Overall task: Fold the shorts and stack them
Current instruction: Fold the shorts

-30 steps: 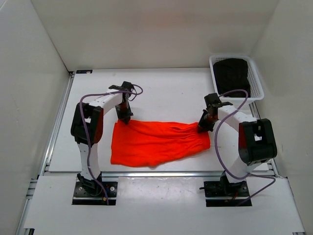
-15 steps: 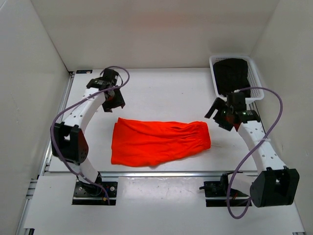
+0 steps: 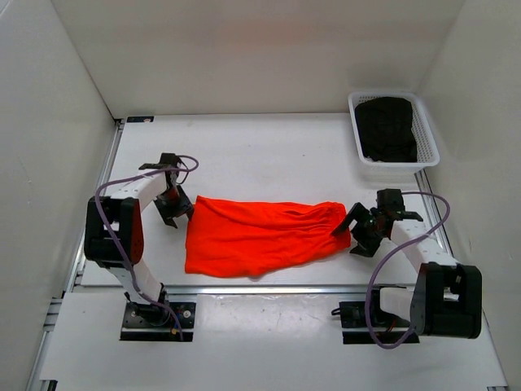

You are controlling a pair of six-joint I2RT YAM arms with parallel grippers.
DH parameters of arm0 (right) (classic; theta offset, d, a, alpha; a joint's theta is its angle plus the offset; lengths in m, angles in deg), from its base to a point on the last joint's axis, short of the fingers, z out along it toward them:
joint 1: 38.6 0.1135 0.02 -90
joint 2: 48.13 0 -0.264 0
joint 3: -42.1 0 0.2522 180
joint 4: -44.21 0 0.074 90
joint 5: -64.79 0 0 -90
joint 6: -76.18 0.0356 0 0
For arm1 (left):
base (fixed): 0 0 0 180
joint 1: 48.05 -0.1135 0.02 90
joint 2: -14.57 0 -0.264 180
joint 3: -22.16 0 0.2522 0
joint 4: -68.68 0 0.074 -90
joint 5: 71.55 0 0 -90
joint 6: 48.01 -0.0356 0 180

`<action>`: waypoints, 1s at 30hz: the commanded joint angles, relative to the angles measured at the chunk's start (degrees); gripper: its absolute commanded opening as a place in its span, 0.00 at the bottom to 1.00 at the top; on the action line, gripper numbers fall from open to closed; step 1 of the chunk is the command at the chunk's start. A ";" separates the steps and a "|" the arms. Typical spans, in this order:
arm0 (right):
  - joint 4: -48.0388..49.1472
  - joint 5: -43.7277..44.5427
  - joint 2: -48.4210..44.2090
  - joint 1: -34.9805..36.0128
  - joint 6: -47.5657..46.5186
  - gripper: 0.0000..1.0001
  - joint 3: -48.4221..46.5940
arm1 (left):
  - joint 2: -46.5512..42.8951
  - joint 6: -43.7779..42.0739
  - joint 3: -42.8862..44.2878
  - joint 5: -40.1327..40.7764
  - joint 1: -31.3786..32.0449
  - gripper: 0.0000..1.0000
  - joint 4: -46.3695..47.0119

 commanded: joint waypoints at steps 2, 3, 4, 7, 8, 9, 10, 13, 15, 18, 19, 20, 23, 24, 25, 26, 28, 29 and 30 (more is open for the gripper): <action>8.27 -3.68 4.20 -0.28 2.27 0.88 1.18 | -0.57 -0.07 -1.13 -3.61 -2.66 0.59 4.49; 9.93 -3.07 5.00 -0.28 2.27 0.85 1.18 | 0.12 -0.07 -1.74 -4.13 -2.66 0.59 5.01; 10.65 -2.54 5.70 -0.28 2.27 0.83 1.18 | 0.13 -0.07 -1.74 -4.75 -2.66 0.59 5.02; 11.79 -2.01 8.43 -0.28 2.80 0.67 -0.22 | 2.59 -0.07 -1.74 -7.03 -2.66 0.55 6.16; 11.80 -0.44 9.04 -0.28 2.80 0.53 -0.23 | 3.11 -0.07 -2.27 -7.65 -2.66 0.54 6.68; 11.80 0.09 9.05 -0.28 2.80 0.41 -1.62 | 3.99 -0.07 -2.27 -7.65 -2.05 0.52 6.69; 11.01 0.80 9.05 -0.28 2.80 0.31 -2.25 | 4.00 0.46 -2.27 -8.35 -1.35 0.48 7.30; 7.51 5.01 8.35 -0.28 1.66 0.03 -5.23 | 4.70 0.98 -2.27 -8.36 0.23 0.41 7.30; 6.09 6.95 7.03 -0.28 -0.18 0.00 -6.81 | 4.70 1.51 -1.74 -8.89 0.94 0.33 7.30; 2.75 9.68 5.36 -0.28 -1.68 0.00 -10.68 | 5.31 2.04 -1.04 -10.20 2.96 0.24 7.30; 2.05 10.46 3.96 -0.28 -1.68 0.00 -11.73 | 5.92 2.04 -0.35 -10.20 4.10 0.22 7.30; 0.82 10.47 3.95 0.50 -2.55 0.00 -14.01 | 5.93 2.65 0.53 -10.81 4.63 0.19 7.30; -1.72 12.22 2.63 4.10 -3.18 0.00 -18.15 | 8.74 2.66 2.90 -10.82 6.30 0.10 7.30; -2.69 13.45 2.63 5.86 -3.18 0.00 -19.81 | 9.27 2.66 3.44 -10.82 6.30 0.10 7.30; -3.66 14.76 2.11 10.05 -3.18 0.00 -23.40 | 9.97 2.66 3.44 -10.82 6.30 0.10 7.30; -5.32 16.26 2.11 12.44 -3.18 0.00 -25.17 | 9.97 2.66 4.14 -10.82 6.30 0.10 7.30; -6.92 22.40 2.98 21.11 -2.66 0.00 -28.86 | 9.97 3.19 4.14 -10.82 6.30 0.10 7.30; -8.32 24.51 3.59 24.21 -2.65 0.00 -32.54 | 9.97 3.19 4.67 -10.82 6.30 0.10 7.30; -9.03 26.53 5.43 30.42 -2.65 0.00 -34.40 | 9.97 3.19 4.67 -10.82 6.30 0.10 7.30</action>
